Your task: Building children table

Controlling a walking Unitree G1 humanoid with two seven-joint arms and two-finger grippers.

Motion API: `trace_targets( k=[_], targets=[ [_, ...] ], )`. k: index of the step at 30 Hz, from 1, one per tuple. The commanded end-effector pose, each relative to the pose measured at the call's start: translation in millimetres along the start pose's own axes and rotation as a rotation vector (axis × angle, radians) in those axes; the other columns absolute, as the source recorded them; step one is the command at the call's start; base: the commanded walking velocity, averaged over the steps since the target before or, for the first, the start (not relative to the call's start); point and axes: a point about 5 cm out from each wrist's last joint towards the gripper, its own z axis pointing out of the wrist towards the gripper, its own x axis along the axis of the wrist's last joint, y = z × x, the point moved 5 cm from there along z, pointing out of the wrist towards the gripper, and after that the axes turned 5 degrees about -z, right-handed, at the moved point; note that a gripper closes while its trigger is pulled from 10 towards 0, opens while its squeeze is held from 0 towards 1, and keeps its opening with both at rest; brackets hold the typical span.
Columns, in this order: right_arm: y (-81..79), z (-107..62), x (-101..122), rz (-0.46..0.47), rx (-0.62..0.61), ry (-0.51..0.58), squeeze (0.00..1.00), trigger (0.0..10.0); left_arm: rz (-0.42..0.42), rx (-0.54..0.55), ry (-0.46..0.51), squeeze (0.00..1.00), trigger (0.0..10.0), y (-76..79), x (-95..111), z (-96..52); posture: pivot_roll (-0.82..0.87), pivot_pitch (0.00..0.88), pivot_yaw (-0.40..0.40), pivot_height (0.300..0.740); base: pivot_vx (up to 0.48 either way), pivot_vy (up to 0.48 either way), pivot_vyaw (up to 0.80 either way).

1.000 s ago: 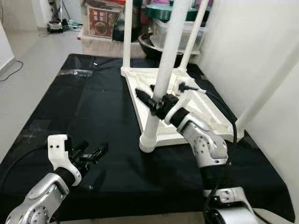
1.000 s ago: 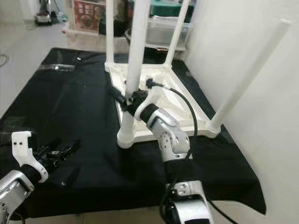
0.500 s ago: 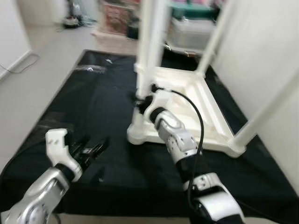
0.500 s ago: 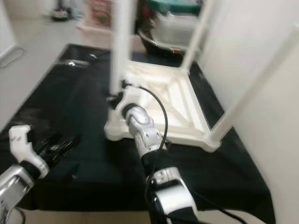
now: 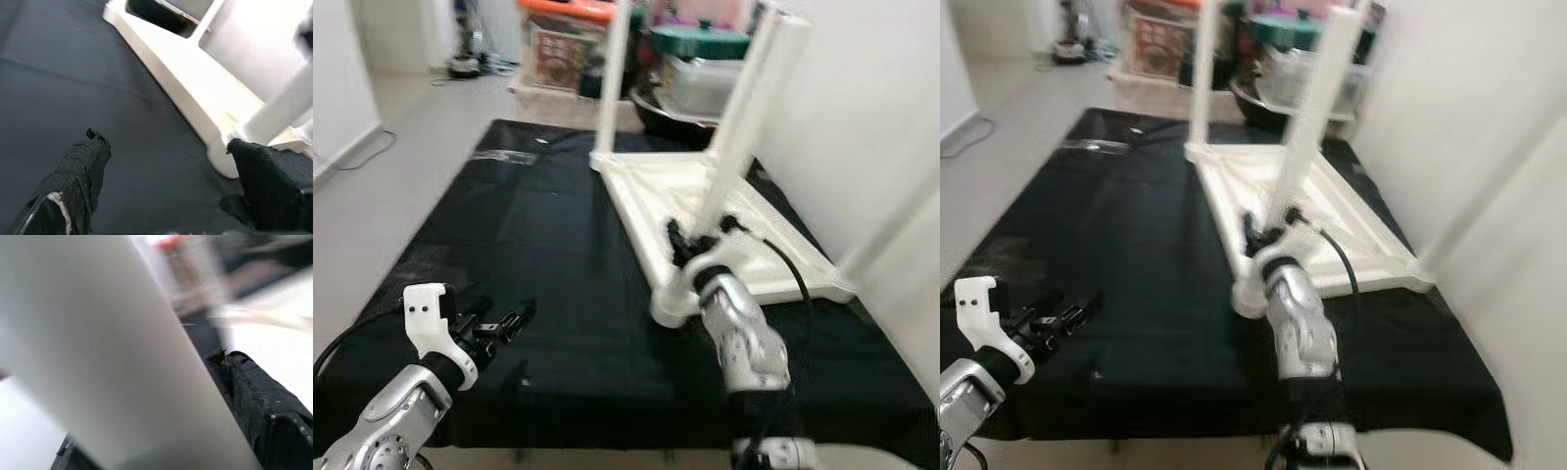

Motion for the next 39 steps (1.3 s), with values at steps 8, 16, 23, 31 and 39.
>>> trace_targets(
  k=[8, 16, 23, 31, 39],
  targets=[
    [-35.4, 5.4, -10, -0.186, 0.564, -0.121, 0.0, 10.0, -0.007, 0.009, 0.007, 0.0, 10.0, -4.6, 0, -1.1, 0.19, 0.0, -0.152, 0.74, 0.0, 0.0, 0.0],
    [-47.9, -13.2, -54, -0.226, 0.627, -0.234, 0.0, 0.0, -0.014, 0.019, 0.028, 0.0, 10.0, -5.8, 2, -4.6, 0.19, 0.0, -0.158, 0.74, 0.0, 0.0, 0.0],
    [126.9, -62.4, -89, -0.222, -0.859, -0.397, 0.0, 0.0, -0.026, 0.0, 0.033, 0.0, 10.0, -1.7, 2, -4.5, 0.16, 0.0, -0.145, 0.74, 0.0, 0.0, 0.0],
    [127.1, -122.1, -88, -0.317, -1.037, -0.391, 0.0, 10.0, -0.03, -0.009, 0.034, 0.0, 10.0, 0.6, 2, -3.5, 0.13, 0.0, -0.13, 0.74, 0.0, 0.0, 0.0],
    [28.5, -4.5, -6, -0.051, -0.121, 0.009, 0.0, 10.0, -0.036, -0.025, 0.039, 0.0, 10.0, 3.1, 3, -2.2, 0.13, 0.0, -0.128, 0.74, 0.0, 0.0, 0.0]
  ],
)
